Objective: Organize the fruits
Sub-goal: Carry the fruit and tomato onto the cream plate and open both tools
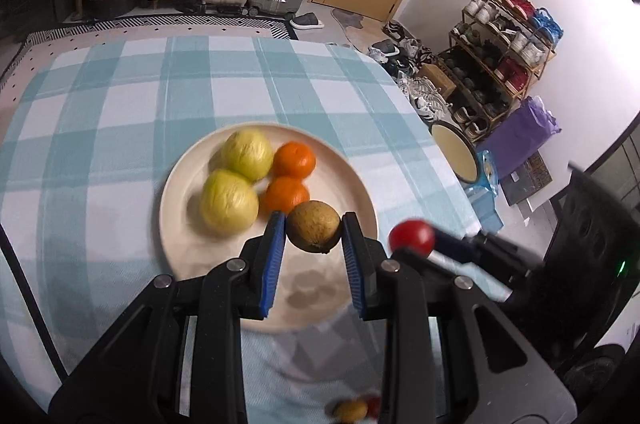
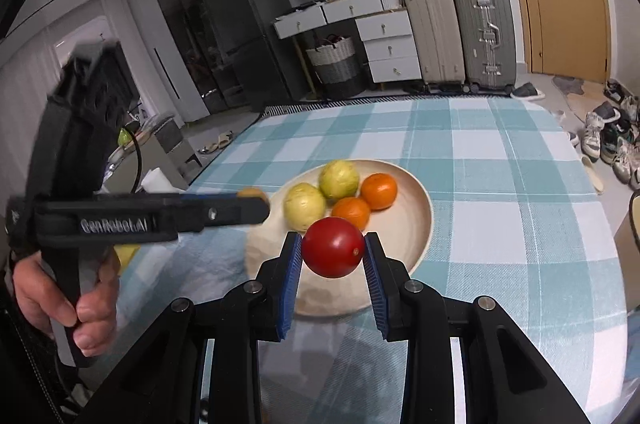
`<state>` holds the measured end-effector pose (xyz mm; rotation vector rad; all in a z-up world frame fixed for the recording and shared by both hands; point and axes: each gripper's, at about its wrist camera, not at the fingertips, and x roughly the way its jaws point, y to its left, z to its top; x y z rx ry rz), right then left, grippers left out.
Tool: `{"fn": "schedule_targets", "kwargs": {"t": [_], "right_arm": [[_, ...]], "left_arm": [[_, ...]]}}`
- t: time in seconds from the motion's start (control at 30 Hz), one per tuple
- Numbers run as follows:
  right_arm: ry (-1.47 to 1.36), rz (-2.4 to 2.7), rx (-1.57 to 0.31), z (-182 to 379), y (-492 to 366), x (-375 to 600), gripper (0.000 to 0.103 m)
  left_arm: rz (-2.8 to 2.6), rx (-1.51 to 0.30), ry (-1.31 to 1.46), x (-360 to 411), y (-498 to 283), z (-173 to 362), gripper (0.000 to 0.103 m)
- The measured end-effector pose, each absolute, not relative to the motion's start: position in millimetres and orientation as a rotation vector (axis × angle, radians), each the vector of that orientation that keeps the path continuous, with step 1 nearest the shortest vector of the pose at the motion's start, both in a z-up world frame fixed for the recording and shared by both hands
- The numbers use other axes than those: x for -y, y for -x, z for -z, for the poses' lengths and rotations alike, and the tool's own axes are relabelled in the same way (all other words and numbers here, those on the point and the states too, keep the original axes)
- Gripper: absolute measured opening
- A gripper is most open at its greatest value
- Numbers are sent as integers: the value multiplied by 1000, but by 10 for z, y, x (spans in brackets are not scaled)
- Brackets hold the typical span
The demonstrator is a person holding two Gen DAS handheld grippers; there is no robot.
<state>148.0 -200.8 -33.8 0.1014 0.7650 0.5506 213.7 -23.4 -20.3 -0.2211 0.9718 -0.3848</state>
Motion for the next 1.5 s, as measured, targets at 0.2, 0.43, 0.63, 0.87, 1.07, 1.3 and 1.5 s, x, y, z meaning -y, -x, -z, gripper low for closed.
{"fn": "schedule_targets", "kwargs": {"t": [0.2,0.43,0.63,0.87,1.07,1.3,1.5], "right_arm": [[-97,-527,-803,550,-1704,2010,32],[-106,-519,-815,658,-1874,2026,32],[-120,-532,-845,723,-1924,2009,32],[-141,-499,-876,833,-2004,2015,32],[-171,-466,-853,851,-2020,2049,33],[-137,-461,-798,715,-1921,2014,51],[-148,-452,-787,609,-1846,2041,51]], "left_arm": [[425,-1011,197,526,-2564,302,26],[460,-1066,178,803,-2884,525,26],[476,-1118,194,907,-3086,697,26],[467,-1153,204,962,-3206,834,26],[476,-1160,277,926,-3266,853,26],[484,-1119,277,856,-3136,646,27],[468,-1079,251,769,-2927,440,27]]}}
